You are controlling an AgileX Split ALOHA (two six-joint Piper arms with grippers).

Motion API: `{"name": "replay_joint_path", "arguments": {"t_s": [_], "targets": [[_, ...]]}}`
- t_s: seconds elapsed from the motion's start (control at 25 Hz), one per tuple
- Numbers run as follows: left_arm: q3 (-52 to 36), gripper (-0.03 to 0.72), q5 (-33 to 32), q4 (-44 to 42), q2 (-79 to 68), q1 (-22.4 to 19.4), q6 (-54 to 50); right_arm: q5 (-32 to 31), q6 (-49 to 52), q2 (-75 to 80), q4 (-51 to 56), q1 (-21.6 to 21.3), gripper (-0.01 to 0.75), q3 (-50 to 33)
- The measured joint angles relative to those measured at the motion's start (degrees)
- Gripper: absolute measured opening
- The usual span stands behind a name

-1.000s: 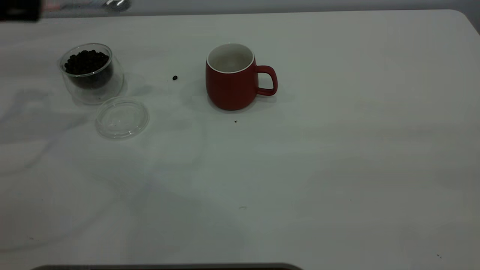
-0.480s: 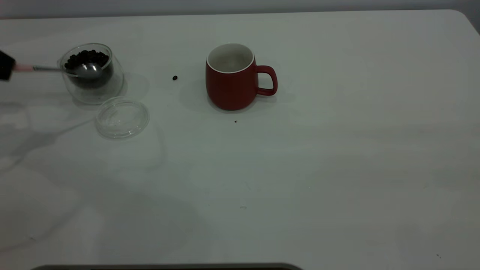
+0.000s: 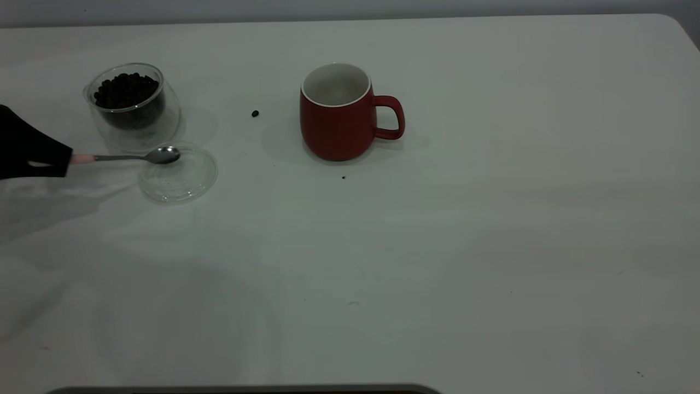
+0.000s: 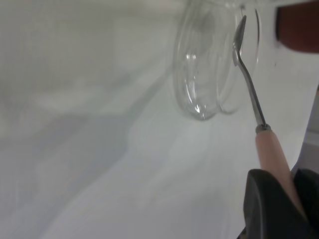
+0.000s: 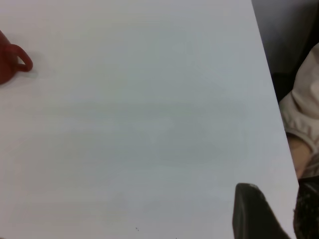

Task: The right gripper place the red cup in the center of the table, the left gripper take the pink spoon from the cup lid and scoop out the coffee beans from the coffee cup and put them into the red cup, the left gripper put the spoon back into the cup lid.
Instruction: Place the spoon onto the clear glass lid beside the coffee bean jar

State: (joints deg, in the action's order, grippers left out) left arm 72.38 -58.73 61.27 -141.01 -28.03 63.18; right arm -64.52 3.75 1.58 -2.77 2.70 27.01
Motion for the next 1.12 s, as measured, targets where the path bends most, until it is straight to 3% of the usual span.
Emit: {"name": "replay_joint_path", "arguments": {"t_s": [0.32,0.72,1.12], "targets": [[0.1,0.123,0.9,2.2,-3.4,3.2,1.4,0.0,0.0,0.0,0.0,0.0,0.239,0.0],[0.1,0.145,1.8,2.5,-3.5,3.8,-0.1,0.0,0.0,0.0,0.0,0.0,0.239,0.0],[0.1,0.457,3.1,2.4,-3.6,3.7,-2.9,0.0,0.0,0.0,0.0,0.0,0.239,0.0]]}}
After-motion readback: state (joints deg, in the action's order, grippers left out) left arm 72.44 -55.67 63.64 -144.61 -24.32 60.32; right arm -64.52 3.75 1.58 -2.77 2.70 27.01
